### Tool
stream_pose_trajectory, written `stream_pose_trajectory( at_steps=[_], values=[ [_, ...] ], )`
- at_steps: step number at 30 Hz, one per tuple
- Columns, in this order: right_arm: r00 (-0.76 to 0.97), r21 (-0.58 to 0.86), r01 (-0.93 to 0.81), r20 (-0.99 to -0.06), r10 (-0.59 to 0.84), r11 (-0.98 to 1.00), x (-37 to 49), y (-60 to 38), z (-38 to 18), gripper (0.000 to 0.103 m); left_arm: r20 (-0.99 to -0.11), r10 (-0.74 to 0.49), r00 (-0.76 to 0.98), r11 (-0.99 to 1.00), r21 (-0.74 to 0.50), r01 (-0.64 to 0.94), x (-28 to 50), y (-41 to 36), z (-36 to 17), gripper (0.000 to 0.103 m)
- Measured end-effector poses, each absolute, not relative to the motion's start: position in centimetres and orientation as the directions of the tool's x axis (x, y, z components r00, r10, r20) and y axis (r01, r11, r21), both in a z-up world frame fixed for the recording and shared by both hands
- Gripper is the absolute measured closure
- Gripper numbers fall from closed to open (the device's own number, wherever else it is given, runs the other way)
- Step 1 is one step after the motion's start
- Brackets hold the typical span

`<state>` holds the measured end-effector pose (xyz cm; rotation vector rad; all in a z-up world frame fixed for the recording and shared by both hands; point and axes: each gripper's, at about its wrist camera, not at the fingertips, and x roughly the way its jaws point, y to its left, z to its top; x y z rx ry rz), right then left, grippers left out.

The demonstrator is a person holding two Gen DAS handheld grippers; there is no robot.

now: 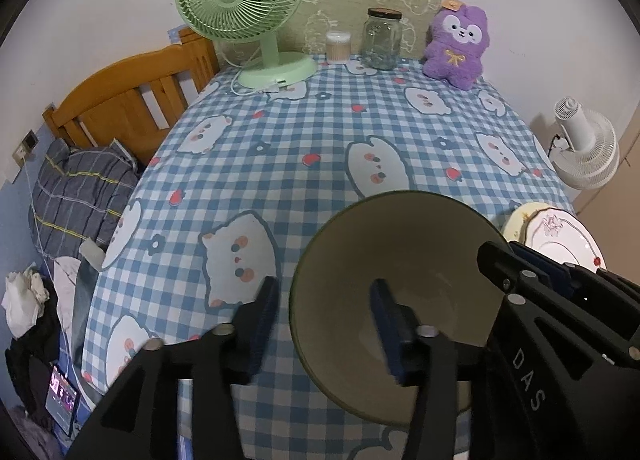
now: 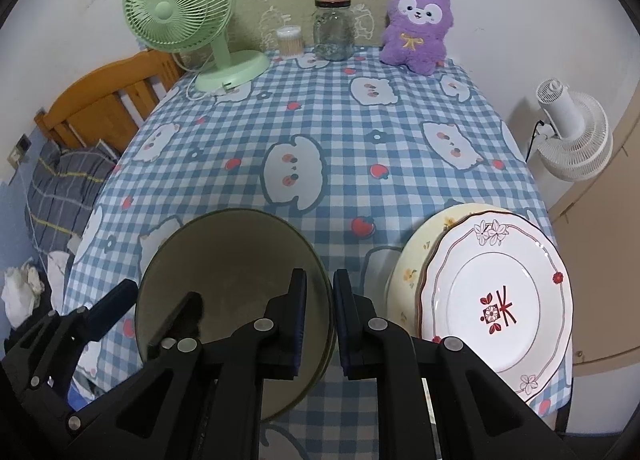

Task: Organize plates and bowls
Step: 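Lower the bowl into the nested bowls and open both grippers, then close both grippers on the rim of the nested bowl stack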

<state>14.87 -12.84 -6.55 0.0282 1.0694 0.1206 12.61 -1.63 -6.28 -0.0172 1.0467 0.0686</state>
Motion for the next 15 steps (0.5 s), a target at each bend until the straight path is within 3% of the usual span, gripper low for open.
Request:
stream_pose_trajectory(
  at_steps=[8, 13, 15],
  values=[
    [0.446, 0.085, -0.121, -0.885, 0.131, 0.989, 14.39, -12.87, -6.75, 0.084, -0.865, 0.043, 0.499, 0.999, 0.033, -0.029, 11.93, -2.16, -6.21, 0.042],
    [0.457, 0.087, -0.116, -0.88, 0.131, 0.989, 14.35, -13.09, -6.81, 0.046, -0.872, 0.043, 0.488, 0.999, 0.034, -0.027, 12.17, -2.07, -6.6, 0.037],
    [0.455, 0.088, -0.115, -0.881, 0.131, 0.989, 14.57, -13.07, -7.07, 0.046, -0.875, 0.041, 0.483, 0.999, 0.031, -0.028, 12.41, -1.97, -6.83, 0.036]
  ],
)
